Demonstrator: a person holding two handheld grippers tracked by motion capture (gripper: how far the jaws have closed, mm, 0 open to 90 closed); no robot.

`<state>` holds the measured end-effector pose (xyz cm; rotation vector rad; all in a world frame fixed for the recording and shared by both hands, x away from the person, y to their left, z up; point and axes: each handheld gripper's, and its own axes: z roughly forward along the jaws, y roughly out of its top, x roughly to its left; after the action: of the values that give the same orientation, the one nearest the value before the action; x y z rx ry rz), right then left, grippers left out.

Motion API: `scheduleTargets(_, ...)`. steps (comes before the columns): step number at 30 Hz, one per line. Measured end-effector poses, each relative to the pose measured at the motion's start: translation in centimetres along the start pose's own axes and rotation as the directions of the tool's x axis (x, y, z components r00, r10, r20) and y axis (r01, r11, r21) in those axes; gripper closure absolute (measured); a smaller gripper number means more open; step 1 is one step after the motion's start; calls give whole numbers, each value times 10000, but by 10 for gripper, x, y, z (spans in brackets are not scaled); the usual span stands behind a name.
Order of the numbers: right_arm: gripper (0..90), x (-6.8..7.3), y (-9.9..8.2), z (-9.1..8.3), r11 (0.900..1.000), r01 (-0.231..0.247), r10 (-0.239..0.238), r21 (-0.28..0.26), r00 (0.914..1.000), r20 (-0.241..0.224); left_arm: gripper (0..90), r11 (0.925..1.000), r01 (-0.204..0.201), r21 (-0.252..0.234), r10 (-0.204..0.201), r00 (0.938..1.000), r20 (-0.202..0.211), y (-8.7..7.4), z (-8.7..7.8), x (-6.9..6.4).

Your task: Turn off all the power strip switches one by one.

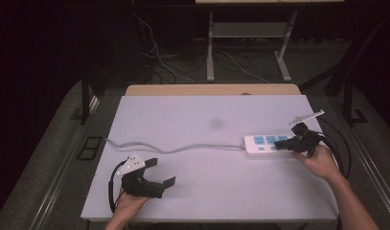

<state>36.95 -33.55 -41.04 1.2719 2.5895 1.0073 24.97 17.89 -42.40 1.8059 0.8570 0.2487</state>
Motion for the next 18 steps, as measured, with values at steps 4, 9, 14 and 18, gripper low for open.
scheduleTargets(4, 900, 2, 2, -1, 10000, 35, -35, 26, 10000, -24, 0, 10000, 14, -1, -14, 10000, 2, 0, 0, 0)
scheduleTargets(9, 900, 7, 10, -7, 9998, 201, -201, -19, 9998, -59, 0, 10000, 5, -8, -5, 10000, 14, 0, 0, -1)
scheduleTargets(14, 900, 13, 19, -12, 9994, 355, -356, -43, 9993, -61, 0, 10000, -16, -30, 16, 10000, 19, 0, 0, 0)
scheduleTargets(18, 900, 18, 26, -13, 9989, 453, -454, -70, 9989, -93, 0, 10000, -18, -31, 18, 10000, 30, 0, -1, 0)
